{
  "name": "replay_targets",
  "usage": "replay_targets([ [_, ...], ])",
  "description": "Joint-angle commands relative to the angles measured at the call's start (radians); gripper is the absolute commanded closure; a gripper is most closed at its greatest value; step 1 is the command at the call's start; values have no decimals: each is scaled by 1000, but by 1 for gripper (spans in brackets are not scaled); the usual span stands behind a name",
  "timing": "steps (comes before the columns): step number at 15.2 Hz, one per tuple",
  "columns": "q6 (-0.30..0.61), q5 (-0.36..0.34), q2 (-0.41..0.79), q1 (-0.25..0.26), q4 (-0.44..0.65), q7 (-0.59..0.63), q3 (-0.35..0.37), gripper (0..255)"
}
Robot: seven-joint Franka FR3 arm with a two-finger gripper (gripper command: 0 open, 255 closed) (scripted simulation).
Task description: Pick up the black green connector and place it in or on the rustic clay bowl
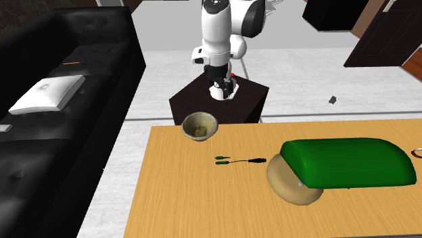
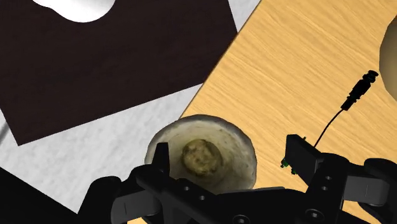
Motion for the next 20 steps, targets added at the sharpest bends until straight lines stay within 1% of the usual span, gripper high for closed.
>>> replay_targets([
  [1,65,17,65,-9,5,79,50,0],
  [5,183,23,208,-32,37,242,150,0],
  [7,242,7,291,-49,62,330,198,0],
  [9,298,-26,381,-68,93,425,243,0],
  [12,374,-111,531,-90,150,585,294,0],
  [15,430,-231,691,-85,222,759,309,0],
  [17,455,-313,795,-59,278,870,293,0],
  [20,476,-413,938,3,373,1012,241,0],
])
